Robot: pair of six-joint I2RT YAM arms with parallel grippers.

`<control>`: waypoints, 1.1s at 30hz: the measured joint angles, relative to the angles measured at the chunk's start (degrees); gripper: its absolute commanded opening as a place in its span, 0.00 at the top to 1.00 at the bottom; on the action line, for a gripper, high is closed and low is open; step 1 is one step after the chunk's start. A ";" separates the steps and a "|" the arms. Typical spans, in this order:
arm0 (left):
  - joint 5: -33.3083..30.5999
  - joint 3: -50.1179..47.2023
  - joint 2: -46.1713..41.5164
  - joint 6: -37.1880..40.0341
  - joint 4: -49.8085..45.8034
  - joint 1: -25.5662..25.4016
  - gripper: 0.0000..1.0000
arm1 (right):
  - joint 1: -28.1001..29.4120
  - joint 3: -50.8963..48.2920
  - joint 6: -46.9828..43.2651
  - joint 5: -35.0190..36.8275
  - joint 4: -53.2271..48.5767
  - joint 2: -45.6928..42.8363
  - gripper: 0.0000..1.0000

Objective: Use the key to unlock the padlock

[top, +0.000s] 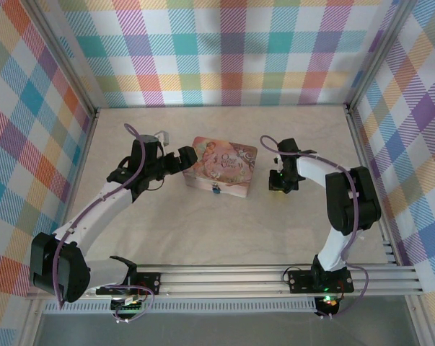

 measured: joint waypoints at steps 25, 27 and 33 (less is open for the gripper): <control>-0.11 0.00 0.00 -0.02 -0.09 0.00 0.00 | -0.15 -2.93 0.37 -2.12 1.57 -5.44 1.00; -0.09 0.00 0.00 -0.31 -0.09 0.00 0.00 | -0.15 -3.39 0.42 -2.27 2.16 -6.91 1.00; 0.79 0.00 0.00 -3.10 0.11 0.00 0.00 | -0.15 -5.20 0.44 -2.73 4.24 -10.36 1.00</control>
